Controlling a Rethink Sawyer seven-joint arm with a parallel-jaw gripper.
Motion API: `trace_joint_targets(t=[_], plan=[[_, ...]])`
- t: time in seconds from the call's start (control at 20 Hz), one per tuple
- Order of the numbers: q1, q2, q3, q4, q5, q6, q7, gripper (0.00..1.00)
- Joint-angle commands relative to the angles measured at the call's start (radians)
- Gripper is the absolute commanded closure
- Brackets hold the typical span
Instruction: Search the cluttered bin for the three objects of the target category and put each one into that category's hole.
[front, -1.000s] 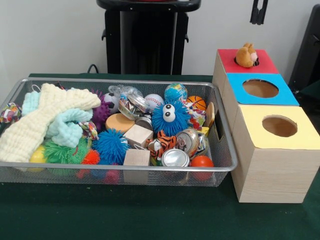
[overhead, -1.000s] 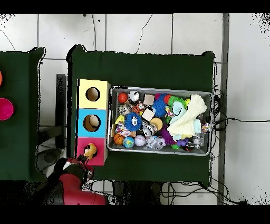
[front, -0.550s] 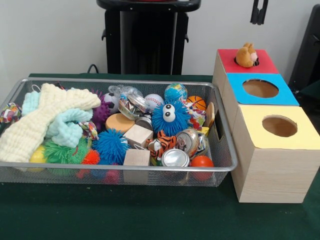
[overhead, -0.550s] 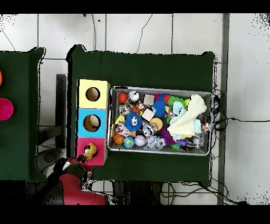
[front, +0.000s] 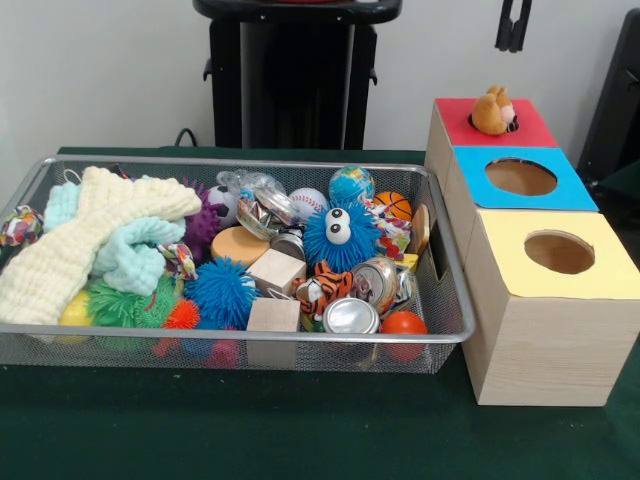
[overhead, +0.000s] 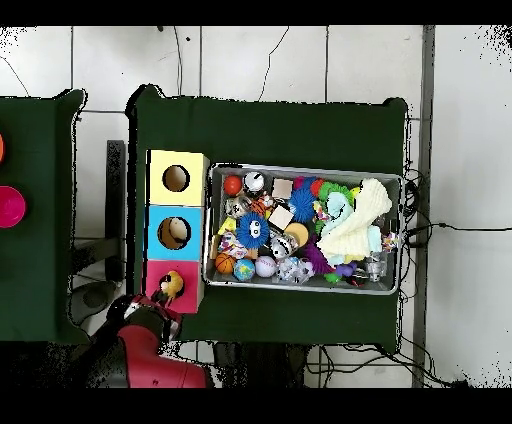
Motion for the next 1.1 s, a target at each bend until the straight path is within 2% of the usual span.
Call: trace_joint_targets(t=[0.05,0.45,0.75,1.1], plan=[[-0.064,0.065,0.096,0.004,0.025,-0.108,0.22,1.0],[-0.138,0.093,0.181,0.05,-0.005,-0.223,0.224,1.0],[-0.135,0.128,0.205,0.063,-0.002,-0.299,0.252,1.0],[-0.151,0.139,0.232,0.074,-0.001,-0.333,0.26,1.0]])
